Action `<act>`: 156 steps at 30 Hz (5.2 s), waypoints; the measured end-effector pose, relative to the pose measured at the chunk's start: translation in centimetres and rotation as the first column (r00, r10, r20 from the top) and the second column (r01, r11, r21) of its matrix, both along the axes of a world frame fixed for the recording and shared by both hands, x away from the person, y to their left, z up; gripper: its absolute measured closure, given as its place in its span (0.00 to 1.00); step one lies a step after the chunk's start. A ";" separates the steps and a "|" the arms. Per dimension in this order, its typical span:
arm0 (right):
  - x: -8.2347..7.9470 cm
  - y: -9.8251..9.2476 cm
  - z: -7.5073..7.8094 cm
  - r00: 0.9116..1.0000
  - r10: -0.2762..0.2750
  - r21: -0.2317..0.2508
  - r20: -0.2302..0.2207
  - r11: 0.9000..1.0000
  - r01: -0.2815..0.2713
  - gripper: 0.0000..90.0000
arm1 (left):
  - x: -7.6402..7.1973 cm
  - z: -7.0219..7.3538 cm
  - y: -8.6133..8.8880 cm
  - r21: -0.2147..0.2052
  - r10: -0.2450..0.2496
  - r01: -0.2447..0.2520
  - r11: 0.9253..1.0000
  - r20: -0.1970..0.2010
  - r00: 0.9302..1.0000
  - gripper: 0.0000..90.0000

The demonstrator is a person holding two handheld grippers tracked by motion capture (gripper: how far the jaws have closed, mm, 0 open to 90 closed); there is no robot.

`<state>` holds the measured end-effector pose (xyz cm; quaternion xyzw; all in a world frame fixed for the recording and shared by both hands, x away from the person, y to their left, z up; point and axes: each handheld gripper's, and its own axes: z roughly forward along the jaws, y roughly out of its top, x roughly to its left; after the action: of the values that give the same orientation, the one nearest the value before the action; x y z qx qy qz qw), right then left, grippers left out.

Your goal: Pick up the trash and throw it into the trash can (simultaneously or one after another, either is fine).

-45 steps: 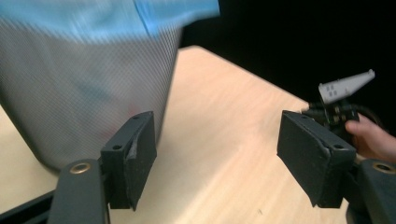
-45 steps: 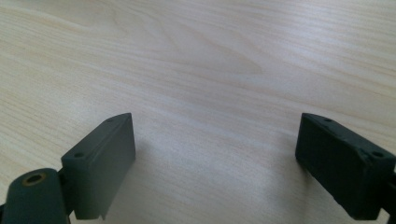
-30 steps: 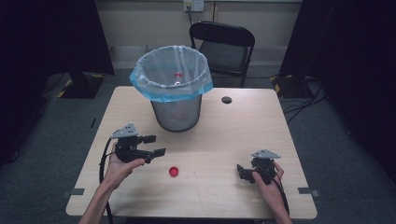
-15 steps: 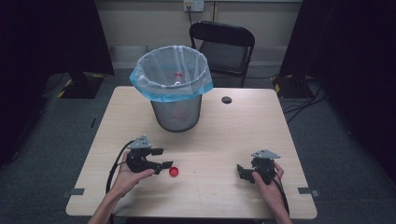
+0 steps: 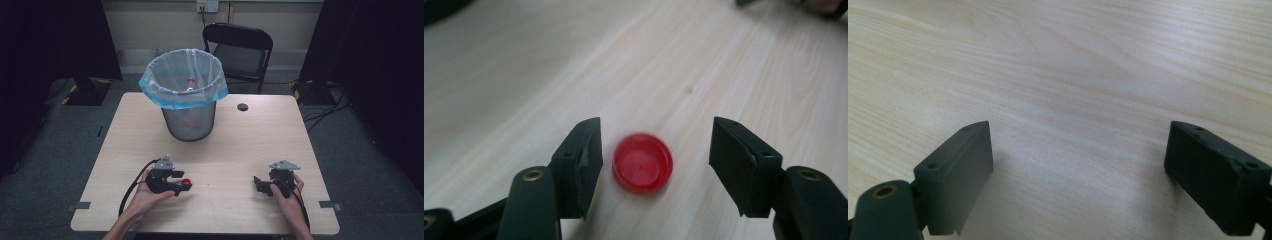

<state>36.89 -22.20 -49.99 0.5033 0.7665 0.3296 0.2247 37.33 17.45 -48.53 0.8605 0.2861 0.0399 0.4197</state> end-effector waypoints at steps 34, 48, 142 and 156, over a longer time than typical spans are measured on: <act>0.0 0.0 0.0 1.000 0.000 0.000 0.000 1.000 0.000 0.13 | 0.2 -0.6 -0.2 0.062 0.008 -0.010 0.998 0.032 0.999 0.66; 0.0 0.0 0.0 1.000 0.002 0.000 0.001 1.000 -0.002 0.13 | 0.6 0.7 1.1 -0.053 0.041 -0.039 0.998 0.038 0.998 0.66; 0.0 0.0 0.0 1.000 0.003 0.000 0.001 1.000 -0.003 0.13 | 3.9 18.3 2.2 -0.429 0.108 0.033 0.903 0.300 0.948 0.66; 0.0 0.0 0.0 1.000 0.003 0.000 0.000 1.000 -0.003 0.13 | 5.4 20.8 1.8 -0.449 0.118 0.040 0.892 0.318 0.941 0.66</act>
<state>36.91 -22.22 -49.99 0.5020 0.7673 0.3300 0.2245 42.69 19.29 -27.72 0.7144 0.2288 0.1279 0.6488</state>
